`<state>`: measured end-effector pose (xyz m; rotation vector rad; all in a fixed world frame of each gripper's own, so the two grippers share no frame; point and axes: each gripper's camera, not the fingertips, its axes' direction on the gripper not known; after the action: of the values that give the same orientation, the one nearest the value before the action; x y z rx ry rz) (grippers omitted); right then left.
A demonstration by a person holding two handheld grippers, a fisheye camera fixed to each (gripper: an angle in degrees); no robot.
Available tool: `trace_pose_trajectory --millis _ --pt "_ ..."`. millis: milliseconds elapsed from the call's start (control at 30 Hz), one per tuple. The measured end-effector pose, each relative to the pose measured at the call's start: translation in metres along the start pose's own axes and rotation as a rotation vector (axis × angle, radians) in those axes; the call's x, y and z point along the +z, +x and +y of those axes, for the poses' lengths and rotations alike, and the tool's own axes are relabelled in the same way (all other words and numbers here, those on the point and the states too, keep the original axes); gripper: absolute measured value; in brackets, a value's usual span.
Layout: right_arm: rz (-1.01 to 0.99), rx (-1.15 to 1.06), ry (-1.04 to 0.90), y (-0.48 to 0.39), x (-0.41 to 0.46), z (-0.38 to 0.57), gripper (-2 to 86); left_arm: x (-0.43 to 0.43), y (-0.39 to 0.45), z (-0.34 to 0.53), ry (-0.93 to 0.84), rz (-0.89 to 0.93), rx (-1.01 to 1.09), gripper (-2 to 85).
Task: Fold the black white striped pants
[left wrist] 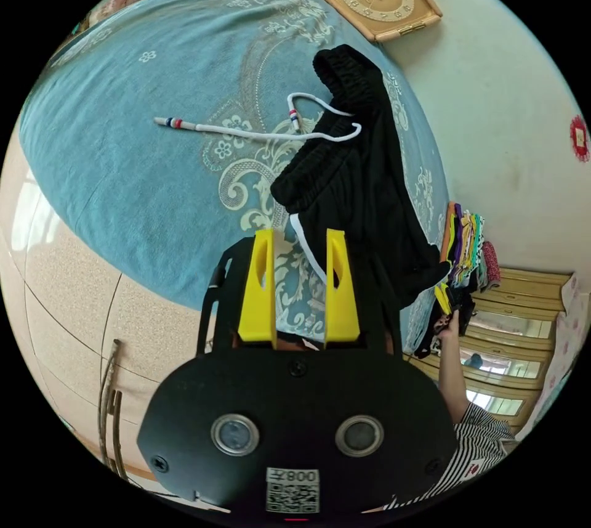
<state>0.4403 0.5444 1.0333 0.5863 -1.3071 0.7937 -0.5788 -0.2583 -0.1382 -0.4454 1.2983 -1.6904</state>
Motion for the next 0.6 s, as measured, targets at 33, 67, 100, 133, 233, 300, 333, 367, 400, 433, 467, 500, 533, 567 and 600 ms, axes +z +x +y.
trace_pose_trajectory --millis 33,67,100,133,233,300,333,367,400,433,467,500,533,567,600 --pt "0.005 -0.003 0.012 -0.002 0.000 -0.005 8.1 0.004 -0.002 0.001 -0.007 0.020 -0.002 10.0" --pt "0.022 -0.006 0.024 -0.005 0.000 -0.011 8.0 0.011 -0.006 0.004 -0.020 0.032 -0.006 8.7" --pt "0.028 -0.008 0.028 -0.005 0.000 -0.013 7.8 0.019 -0.009 0.007 -0.030 0.022 0.000 7.1" --pt "0.045 -0.007 0.029 -0.006 0.001 -0.018 7.4 0.023 -0.011 0.008 -0.036 0.017 -0.001 6.4" --pt "0.100 -0.014 -0.016 -0.006 0.008 -0.031 4.3 0.034 -0.027 0.013 -0.024 0.055 -0.056 3.1" --pt "0.103 -0.008 -0.027 -0.005 0.008 -0.036 2.7 0.034 -0.039 0.018 -0.012 0.107 -0.070 2.0" --pt "0.086 -0.021 -0.037 -0.006 0.005 -0.038 2.0 0.033 -0.040 0.019 -0.007 0.111 -0.061 1.8" --pt "0.073 -0.027 -0.039 -0.008 0.000 -0.038 1.5 0.029 -0.042 0.021 0.005 0.122 -0.046 1.6" --pt "0.070 -0.036 -0.031 -0.009 -0.004 -0.037 1.3 0.022 -0.044 0.024 0.026 0.147 -0.029 1.3" --pt "0.058 -0.055 -0.017 -0.012 -0.014 -0.034 1.0 0.019 -0.045 0.025 0.038 0.160 -0.019 1.3" --pt "0.027 -0.065 -0.012 -0.013 -0.025 -0.030 0.9 0.011 -0.047 0.028 0.061 0.178 -0.005 1.1" --pt "0.011 -0.070 -0.006 -0.013 -0.031 -0.027 0.8 0.002 -0.049 0.031 0.085 0.194 0.008 1.0" --pt "-0.009 -0.081 0.011 -0.013 -0.045 -0.019 0.6 -0.003 -0.051 0.032 0.097 0.206 0.013 1.0" --pt "-0.022 -0.092 0.028 -0.013 -0.060 -0.009 0.6 -0.012 -0.054 0.036 0.118 0.230 0.023 1.0" --pt "-0.030 -0.097 0.033 -0.013 -0.067 -0.004 0.5 -0.022 -0.058 0.040 0.144 0.246 0.033 0.9"
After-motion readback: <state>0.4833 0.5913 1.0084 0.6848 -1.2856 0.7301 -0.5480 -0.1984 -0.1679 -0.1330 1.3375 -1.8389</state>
